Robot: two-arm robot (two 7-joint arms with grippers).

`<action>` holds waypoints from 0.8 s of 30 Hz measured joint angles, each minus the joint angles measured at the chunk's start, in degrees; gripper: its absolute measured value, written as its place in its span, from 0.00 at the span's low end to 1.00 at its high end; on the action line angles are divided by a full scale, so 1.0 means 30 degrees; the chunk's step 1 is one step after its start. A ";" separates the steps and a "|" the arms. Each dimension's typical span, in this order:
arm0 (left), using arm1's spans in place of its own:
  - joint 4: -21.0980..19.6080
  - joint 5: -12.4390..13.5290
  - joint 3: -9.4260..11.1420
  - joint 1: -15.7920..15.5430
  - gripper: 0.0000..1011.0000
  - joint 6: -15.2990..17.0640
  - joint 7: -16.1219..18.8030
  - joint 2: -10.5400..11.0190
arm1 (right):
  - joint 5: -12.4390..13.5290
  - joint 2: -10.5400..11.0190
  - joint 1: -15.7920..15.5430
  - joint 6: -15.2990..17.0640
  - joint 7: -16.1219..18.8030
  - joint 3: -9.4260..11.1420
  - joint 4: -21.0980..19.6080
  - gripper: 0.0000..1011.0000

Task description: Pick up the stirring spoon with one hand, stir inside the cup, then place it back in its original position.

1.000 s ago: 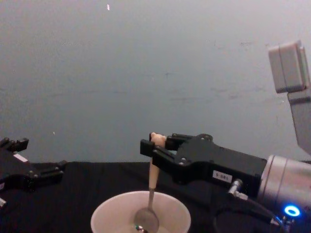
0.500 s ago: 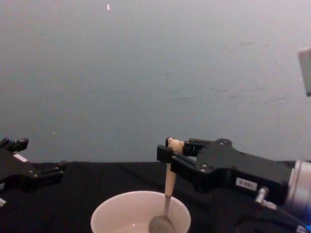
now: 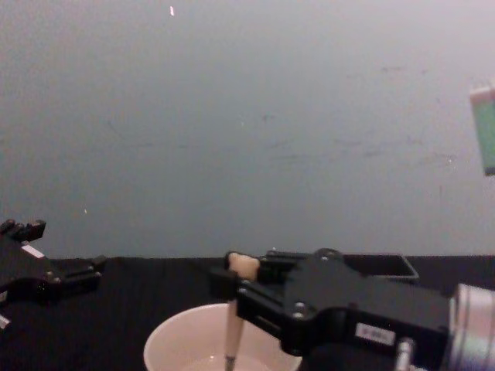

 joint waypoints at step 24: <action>0.0000 0.0000 0.0000 -0.0001 0.99 0.0001 0.0000 0.0000 | -0.0491 -0.2196 0.2174 -0.0604 -0.1257 0.0119 0.3314 0.20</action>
